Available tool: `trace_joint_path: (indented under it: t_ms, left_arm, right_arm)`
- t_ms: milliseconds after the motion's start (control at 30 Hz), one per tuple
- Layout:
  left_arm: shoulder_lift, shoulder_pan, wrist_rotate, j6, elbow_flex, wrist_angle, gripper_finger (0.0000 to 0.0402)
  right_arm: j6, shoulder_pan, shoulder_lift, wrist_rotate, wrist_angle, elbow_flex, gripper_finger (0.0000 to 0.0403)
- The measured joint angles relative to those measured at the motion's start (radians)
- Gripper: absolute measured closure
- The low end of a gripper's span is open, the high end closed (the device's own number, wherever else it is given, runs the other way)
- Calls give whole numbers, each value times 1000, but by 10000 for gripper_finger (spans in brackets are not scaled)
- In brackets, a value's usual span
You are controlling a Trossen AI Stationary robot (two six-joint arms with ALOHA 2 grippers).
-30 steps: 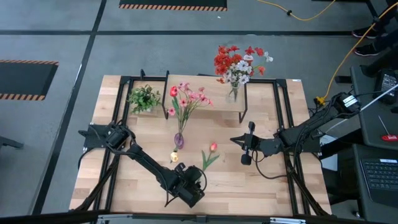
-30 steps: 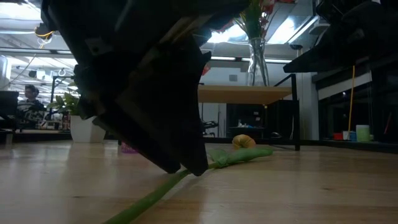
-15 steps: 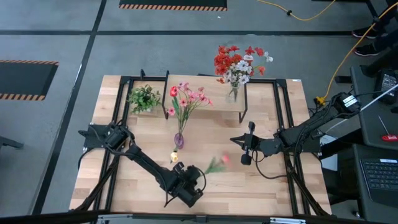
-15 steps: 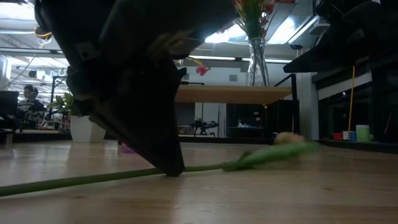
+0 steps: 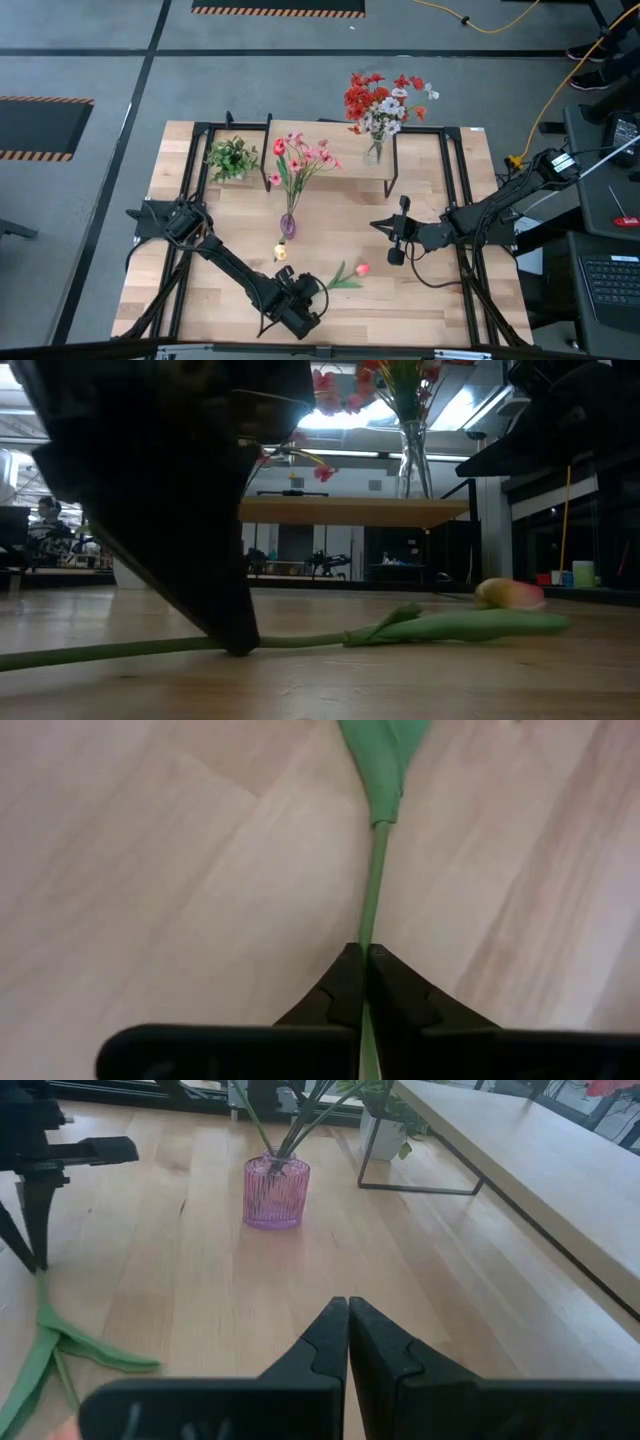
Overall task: Pick and place flowers into a vace then onto a shelf
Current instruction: Put the pink flower into the purple vase
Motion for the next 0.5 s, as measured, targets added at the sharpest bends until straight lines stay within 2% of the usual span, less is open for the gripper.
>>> trace_joint_path:
  t_ms: [233, 500]
  left_arm:
    - [-4, -10, 17, 8, 0, 2, 364]
    - [-4, -13, -51, 86, 4, -1, 305]
  right_arm:
    - [0, 0, 0, 0, 0, 0, 386]
    - [0, 0, 0, 0, 0, 0, 386]
